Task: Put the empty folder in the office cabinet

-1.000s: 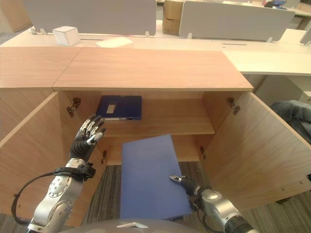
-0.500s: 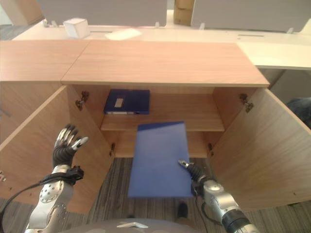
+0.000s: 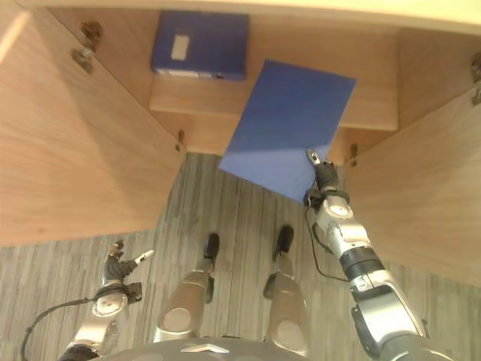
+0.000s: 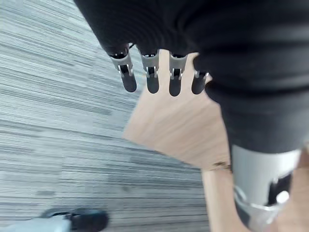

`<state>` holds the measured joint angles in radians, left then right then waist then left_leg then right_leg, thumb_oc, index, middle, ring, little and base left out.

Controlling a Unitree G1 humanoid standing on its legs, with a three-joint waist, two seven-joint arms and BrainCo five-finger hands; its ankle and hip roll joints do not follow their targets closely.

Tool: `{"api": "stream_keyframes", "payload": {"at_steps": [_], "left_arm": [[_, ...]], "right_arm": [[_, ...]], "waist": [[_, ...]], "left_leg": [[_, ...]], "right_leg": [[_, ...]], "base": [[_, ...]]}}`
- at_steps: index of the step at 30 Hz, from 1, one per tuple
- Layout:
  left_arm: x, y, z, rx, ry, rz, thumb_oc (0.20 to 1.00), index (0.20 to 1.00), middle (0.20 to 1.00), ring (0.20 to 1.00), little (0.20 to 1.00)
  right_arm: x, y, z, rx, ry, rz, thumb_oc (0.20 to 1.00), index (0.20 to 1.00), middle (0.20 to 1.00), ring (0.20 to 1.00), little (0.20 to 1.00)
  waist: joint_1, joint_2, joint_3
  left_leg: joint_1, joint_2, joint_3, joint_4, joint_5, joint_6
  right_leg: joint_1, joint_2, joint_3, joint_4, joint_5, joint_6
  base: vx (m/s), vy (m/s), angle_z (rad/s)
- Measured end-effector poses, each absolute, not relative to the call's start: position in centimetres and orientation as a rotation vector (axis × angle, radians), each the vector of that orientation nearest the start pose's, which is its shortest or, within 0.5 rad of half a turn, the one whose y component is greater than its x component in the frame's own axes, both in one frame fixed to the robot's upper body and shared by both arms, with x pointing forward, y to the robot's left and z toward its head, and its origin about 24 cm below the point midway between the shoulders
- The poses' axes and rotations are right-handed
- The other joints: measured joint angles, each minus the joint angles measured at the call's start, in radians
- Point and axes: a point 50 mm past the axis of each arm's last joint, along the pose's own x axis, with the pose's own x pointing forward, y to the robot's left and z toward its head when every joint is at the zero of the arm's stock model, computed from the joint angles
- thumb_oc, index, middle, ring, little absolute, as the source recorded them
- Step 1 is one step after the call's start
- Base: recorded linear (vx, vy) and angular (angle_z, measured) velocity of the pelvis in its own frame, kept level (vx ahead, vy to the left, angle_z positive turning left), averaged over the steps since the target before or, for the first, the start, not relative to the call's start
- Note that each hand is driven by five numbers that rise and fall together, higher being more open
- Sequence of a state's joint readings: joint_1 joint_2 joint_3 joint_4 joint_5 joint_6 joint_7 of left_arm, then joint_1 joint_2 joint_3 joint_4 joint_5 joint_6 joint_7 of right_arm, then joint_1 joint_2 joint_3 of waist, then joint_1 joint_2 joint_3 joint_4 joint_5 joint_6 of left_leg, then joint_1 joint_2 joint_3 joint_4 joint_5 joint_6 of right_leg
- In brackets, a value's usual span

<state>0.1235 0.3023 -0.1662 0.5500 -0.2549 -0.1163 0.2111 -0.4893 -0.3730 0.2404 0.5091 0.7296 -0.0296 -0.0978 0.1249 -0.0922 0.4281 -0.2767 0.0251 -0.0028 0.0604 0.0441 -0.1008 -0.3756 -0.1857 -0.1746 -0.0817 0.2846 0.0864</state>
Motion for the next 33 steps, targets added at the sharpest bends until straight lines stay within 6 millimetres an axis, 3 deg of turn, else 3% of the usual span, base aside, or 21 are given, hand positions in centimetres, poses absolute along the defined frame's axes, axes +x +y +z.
{"api": "stream_keyframes", "payload": {"at_steps": [7,14,21,23,25,29,31,33], "left_arm": [[16.6,21.7,-11.4,0.219,0.728,0.191,1.000,1.000,1.000,1.000,1.000],[16.7,21.5,-11.5,0.245,0.742,0.178,1.000,1.000,1.000,1.000,1.000],[17.3,21.7,-11.0,0.269,0.708,0.195,1.000,1.000,1.000,1.000,1.000],[17.3,21.8,-11.0,0.276,0.709,0.194,1.000,1.000,1.000,1.000,1.000],[17.3,21.9,-11.0,0.282,0.707,0.194,1.000,1.000,1.000,1.000,1.000],[18.0,22.9,-10.4,0.314,0.686,0.206,1.000,1.000,1.000,1.000,1.000],[19.2,24.3,-9.4,0.348,0.643,0.243,1.000,1.000,1.000,1.000,1.000],[19.2,24.9,-9.3,0.341,0.644,0.275,1.000,1.000,1.000,1.000,1.000]], "right_arm": [[34.4,-17.2,6.8,0.268,0.086,0.030,0.200,0.200,0.200,0.200,0.200],[35.2,-15.4,8.2,0.268,0.046,0.077,0.200,0.200,0.200,0.200,0.200],[35.6,-14.1,9.2,0.301,0.009,0.107,0.200,0.200,0.200,0.200,0.200],[35.5,-14.0,8.9,0.297,0.017,0.111,0.200,0.200,0.200,0.200,0.200],[35.4,-13.9,8.7,0.299,0.022,0.114,0.200,0.200,0.200,0.200,0.200],[35.3,-13.8,8.6,0.308,0.025,0.112,0.200,0.200,0.200,0.200,0.200],[35.5,-13.7,8.8,0.307,0.021,0.117,0.200,0.200,0.200,0.200,0.200],[35.4,-13.8,8.3,0.306,0.035,0.113,0.200,0.200,0.200,0.200,0.200]], "waist": [[-0.009,-0.002,0.045],[-0.007,-0.022,0.056],[-0.006,-0.068,0.061],[-0.005,-0.071,0.063],[-0.003,-0.070,0.064],[-0.005,-0.072,0.078],[-0.005,-0.082,0.100],[-0.008,-0.081,0.099]], "left_leg": [[-0.024,0.010,0.010,-0.005,-0.001,-0.002],[-0.033,0.010,0.010,-0.008,-0.001,-0.003],[-0.034,0.004,0.011,0.002,-0.006,-0.005],[-0.051,0.000,0.010,0.040,-0.023,0.002],[-0.119,-0.001,0.011,0.168,-0.086,0.016],[-0.202,-0.005,0.018,0.308,-0.149,0.029],[-0.244,-0.006,0.014,0.335,-0.150,0.027],[-0.269,-0.010,0.005,0.347,-0.157,0.037]], "right_leg": [[-0.032,0.010,0.005,0.000,0.009,-0.012],[-0.042,0.011,0.005,0.000,0.009,-0.012],[-0.043,0.008,0.023,0.000,0.008,-0.005],[-0.043,0.005,0.027,0.001,0.014,-0.005],[-0.066,0.002,0.035,0.026,0.015,-0.005],[-0.097,-0.008,0.052,0.047,0.026,0.007],[-0.115,-0.015,0.046,0.034,-0.038,0.036],[-0.138,-0.010,0.059,0.058,-0.063,0.046]], "base": [[-0.02,-0.014,-0.05],[0.00,0.000,0.00],[-0.04,0.054,-0.02],[-0.10,0.101,-0.03],[-0.08,0.057,-0.10],[0.00,-0.021,-0.07],[0.16,0.018,0.08],[0.22,0.044,0.05]]}}
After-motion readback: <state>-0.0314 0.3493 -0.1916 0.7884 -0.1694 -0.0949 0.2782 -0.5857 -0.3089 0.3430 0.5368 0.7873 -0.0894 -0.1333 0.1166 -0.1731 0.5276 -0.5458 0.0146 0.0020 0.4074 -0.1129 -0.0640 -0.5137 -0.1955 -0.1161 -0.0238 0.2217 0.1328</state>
